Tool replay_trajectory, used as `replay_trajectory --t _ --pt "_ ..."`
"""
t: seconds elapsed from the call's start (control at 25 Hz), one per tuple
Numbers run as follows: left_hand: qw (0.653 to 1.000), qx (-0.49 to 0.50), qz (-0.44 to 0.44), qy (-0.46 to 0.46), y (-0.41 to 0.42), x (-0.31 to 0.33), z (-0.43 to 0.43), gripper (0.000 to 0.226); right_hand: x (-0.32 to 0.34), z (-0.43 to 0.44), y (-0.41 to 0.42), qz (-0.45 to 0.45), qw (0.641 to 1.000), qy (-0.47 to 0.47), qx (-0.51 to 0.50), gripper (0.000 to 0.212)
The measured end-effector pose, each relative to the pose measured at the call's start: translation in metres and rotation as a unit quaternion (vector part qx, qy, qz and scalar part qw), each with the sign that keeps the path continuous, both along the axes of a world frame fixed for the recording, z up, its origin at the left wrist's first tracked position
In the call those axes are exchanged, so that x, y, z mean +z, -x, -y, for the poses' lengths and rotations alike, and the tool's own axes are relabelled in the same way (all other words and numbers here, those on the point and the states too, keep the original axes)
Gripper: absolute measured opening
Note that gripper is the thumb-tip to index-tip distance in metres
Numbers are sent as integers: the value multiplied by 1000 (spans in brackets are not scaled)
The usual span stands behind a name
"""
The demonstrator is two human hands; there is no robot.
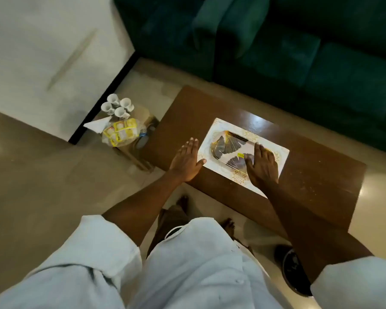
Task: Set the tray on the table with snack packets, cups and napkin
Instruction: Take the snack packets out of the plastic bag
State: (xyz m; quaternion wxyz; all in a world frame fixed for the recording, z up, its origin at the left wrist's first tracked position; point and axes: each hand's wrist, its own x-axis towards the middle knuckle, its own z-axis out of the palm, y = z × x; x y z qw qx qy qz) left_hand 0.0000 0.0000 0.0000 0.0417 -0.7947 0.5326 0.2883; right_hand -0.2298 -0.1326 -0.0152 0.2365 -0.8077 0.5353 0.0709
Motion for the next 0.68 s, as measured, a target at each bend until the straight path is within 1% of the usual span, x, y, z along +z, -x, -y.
replay_trajectory --t 0.12,0.24,0.32,0.4,0.44,0.48,0.52,0.56,0.6,0.64,0.68 --pt "997 70 -12 -14 -28 -5 -23 86 -2 -4 -35 -16 999 -14 37 68" --pt "993 112 -28 -12 -70 -19 -49 84 -6 -13 -93 -15 997 -34 61 65" --pt "988 145 -57 -7 -108 -29 -63 84 -10 -17 -137 -15 996 -51 71 64" --pt "974 205 -94 2 -148 -38 -80 84 -18 -26 -181 -17 995 -56 85 63" --pt "960 252 -120 10 -164 -44 -85 84 -23 -31 -202 -18 994 -65 89 62" --pt "937 313 -156 24 -184 -54 -91 84 -29 -38 -229 -22 992 -84 95 61" --pt "901 386 -192 47 -206 -63 -94 82 -36 -43 -257 -26 989 -104 105 60" --pt "855 462 -225 71 -226 -74 -97 78 -43 -49 -284 -29 985 -123 116 59" --pt "808 529 -246 86 -248 -84 -99 73 -51 -53 -310 -22 982 -137 126 59" --pt "771 576 -256 89 -272 -92 -101 69 -61 -55 -337 -15 980 -147 134 59" --pt "748 608 -253 85 -297 -101 -106 67 -72 -59 -363 -4 978 -158 136 59"
